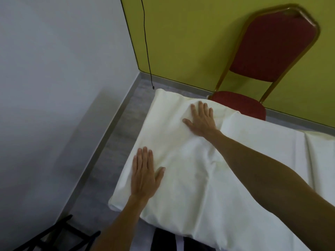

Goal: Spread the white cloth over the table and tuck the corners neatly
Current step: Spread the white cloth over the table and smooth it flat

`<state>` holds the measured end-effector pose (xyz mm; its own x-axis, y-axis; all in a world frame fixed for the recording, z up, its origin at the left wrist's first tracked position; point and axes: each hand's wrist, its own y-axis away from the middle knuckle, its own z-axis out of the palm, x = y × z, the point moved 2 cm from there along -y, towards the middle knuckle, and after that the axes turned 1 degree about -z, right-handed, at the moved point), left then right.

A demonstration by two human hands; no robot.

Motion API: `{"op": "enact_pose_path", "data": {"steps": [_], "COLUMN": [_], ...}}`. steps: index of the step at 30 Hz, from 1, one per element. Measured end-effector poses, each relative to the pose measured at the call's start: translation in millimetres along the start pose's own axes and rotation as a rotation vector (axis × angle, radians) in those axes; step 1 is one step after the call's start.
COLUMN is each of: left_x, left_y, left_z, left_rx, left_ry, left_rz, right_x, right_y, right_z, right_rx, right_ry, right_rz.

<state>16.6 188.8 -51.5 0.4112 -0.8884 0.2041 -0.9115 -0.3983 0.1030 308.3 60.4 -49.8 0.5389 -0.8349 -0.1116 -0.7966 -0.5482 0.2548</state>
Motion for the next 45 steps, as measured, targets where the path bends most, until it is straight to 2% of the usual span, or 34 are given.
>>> {"op": "enact_pose_path", "data": {"steps": [8, 14, 22, 28, 36, 41, 45], "left_x": [-24, -36, -21, -11, 3, 3, 3], "left_y": [-6, -11, 5, 9, 16, 12, 15], "left_z": [-5, -13, -4, 2, 1, -6, 7], "left_rx": [0.039, 0.042, -0.044, -0.058, -0.113, -0.073, -0.110], "left_ry": [-0.031, -0.032, -0.061, -0.098, -0.042, -0.002, 0.000], "left_rz": [0.039, 0.065, 0.156, 0.237, 0.218, 0.287, 0.312], "right_x": [-34, -37, -12, 8, 21, 1, -16], "right_y": [-22, -23, 40, 49, 54, 51, 52], "right_z": [15, 9, 24, 34, 34, 26, 32], "right_rx": [0.072, 0.071, 0.159, 0.160, 0.154, 0.138, 0.118], "right_ry": [0.004, -0.016, -0.119, -0.089, -0.052, -0.094, -0.077], "right_rz": [0.065, 0.047, 0.150, 0.145, 0.129, 0.107, 0.078]}}
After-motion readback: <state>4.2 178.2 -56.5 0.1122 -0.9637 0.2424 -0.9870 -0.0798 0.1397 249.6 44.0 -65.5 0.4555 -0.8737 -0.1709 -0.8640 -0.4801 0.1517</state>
